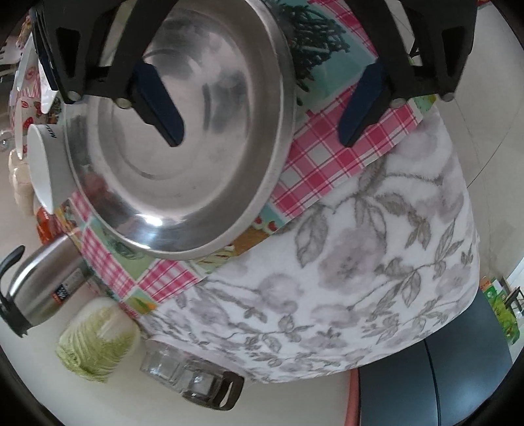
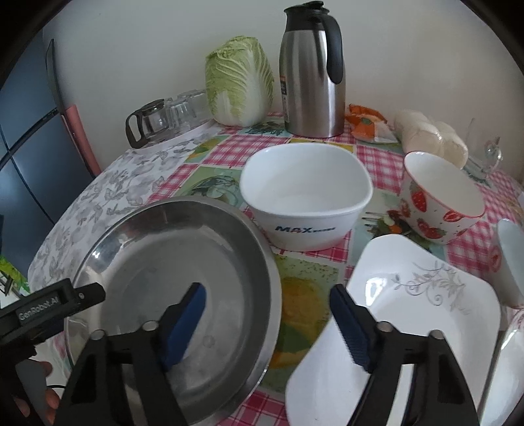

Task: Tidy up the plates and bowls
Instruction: 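Move both grippers to the rim of the stainless steel tray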

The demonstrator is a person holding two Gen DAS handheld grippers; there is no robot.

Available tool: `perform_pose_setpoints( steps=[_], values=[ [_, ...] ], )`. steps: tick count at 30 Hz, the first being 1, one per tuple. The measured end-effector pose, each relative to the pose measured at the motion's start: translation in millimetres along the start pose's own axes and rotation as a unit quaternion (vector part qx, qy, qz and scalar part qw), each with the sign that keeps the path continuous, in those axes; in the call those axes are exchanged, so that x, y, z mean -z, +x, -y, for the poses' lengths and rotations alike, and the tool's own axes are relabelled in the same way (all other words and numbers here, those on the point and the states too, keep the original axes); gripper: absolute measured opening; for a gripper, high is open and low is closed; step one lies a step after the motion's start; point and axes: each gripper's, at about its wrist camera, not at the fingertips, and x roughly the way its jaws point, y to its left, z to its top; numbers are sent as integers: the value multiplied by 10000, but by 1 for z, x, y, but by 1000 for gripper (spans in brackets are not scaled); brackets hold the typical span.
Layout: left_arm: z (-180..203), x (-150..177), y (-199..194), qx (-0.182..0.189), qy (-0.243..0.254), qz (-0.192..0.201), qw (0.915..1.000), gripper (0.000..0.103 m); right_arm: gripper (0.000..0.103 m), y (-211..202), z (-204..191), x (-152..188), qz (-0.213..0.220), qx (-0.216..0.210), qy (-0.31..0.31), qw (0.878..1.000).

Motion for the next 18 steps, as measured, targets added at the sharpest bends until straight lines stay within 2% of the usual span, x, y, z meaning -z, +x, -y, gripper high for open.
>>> perform_pose_setpoints(
  steps=[10, 12, 15, 18],
  values=[
    [-1, -1, 3, -245, 129, 189, 9994, 51, 63, 11, -2, 6, -227, -196, 73, 9995],
    [-3, -2, 3, -358, 140, 236, 9990, 46, 58, 11, -2, 7, -252, -261, 86, 9993],
    [-10, -4, 2, -303, 11, 245, 9992, 46, 51, 13, -3, 9, -334, -357, 107, 9987],
    [-17, -6, 2, -421, -147, 261, 9987, 46, 45, 14, -6, 10, -380, -346, 60, 9987]
  ],
)
